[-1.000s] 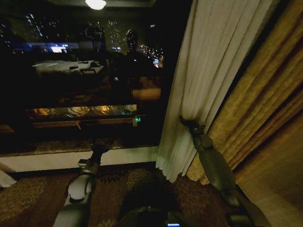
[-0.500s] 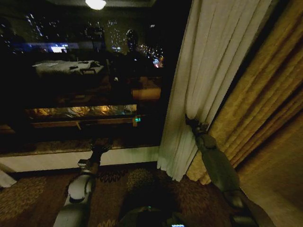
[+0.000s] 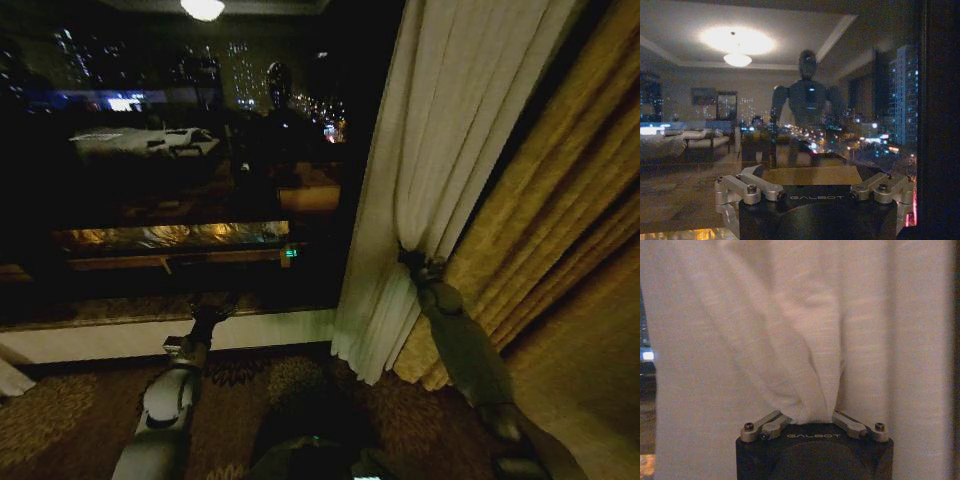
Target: Open the curtains by pulling them apart, changing their state from closed to fully open.
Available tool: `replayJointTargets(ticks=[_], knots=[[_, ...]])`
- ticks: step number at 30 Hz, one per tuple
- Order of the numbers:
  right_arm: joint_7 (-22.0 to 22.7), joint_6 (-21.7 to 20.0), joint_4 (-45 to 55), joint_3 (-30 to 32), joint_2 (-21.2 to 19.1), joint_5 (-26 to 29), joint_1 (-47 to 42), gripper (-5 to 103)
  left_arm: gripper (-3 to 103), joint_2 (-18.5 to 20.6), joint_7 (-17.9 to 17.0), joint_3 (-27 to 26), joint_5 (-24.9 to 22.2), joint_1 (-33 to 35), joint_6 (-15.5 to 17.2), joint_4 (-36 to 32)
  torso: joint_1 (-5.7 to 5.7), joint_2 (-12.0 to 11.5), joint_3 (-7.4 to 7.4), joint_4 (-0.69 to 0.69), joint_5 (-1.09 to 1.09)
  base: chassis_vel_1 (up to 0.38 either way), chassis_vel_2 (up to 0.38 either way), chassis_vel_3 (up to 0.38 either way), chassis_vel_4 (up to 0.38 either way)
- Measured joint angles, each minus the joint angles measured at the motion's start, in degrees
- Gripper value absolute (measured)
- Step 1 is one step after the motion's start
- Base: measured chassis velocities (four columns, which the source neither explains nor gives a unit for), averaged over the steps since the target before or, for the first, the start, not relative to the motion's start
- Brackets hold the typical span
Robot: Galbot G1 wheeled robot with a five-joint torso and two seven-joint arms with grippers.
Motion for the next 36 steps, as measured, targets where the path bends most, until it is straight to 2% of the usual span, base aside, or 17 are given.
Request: replayJointTargets(ticks=[13,26,36], knots=[[0.05,-0.24,1.67,6.97,-5.53,2.80,-3.25,2,100,0.03,0.02,0.35,-0.83,-0.03,-0.62,0.03,-0.01,0.00,0.00,0.00,0.01,0.000,0.000,0.000,0.000],[-0.84,0.75,-7.98,14.43,-12.06,4.57,-3.74,2,100,0.56,0.11,0.22,-1.93,-0.19,-0.95,-0.32,-0.01,0.00,0.00,0.00,0.00,0.000,0.000,0.000,0.000],[-1.10,1.28,-12.06,16.15,-16.17,5.43,-3.37,2,100,1.30,0.12,-0.43,-3.03,-0.13,-1.18,-0.25,-0.01,0.00,0.00,0.00,0.01,0.000,0.000,0.000,0.000]])
